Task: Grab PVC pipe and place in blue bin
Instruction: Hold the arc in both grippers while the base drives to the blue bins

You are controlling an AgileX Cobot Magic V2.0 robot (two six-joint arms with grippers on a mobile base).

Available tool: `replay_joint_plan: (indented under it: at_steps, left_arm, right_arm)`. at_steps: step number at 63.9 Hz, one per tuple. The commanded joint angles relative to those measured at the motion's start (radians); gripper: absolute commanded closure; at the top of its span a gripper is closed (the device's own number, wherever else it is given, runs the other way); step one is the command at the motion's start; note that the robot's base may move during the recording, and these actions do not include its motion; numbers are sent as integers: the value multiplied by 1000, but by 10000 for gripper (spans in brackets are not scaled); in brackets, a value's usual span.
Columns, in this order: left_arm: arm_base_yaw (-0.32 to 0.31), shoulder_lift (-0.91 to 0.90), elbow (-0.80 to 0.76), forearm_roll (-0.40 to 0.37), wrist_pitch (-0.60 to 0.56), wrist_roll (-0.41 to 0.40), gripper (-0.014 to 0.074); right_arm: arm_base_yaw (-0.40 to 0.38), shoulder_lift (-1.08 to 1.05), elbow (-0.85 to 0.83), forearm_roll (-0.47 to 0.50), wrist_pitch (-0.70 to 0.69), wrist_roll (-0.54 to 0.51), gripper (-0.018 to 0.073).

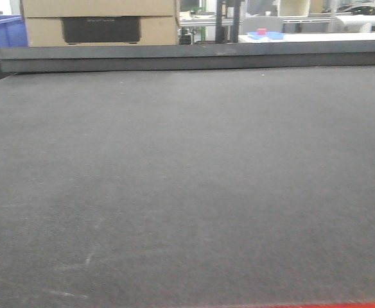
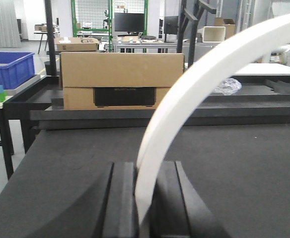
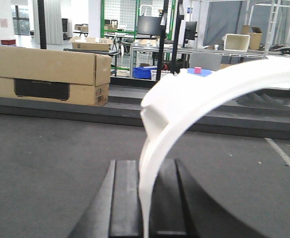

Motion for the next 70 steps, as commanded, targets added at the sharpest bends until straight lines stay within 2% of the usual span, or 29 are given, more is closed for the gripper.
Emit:
replay_joint_plan:
  at_steps: [1, 70]
  left_arm:
    - [-5, -6, -3, -2, -29, 1, 707]
    - [-5, -6, -3, -2, -29, 1, 707]
  right_arm:
    - [2, -4, 0, -1, -19, -7, 727]
    - [2, -4, 0, -1, -19, -7, 727]
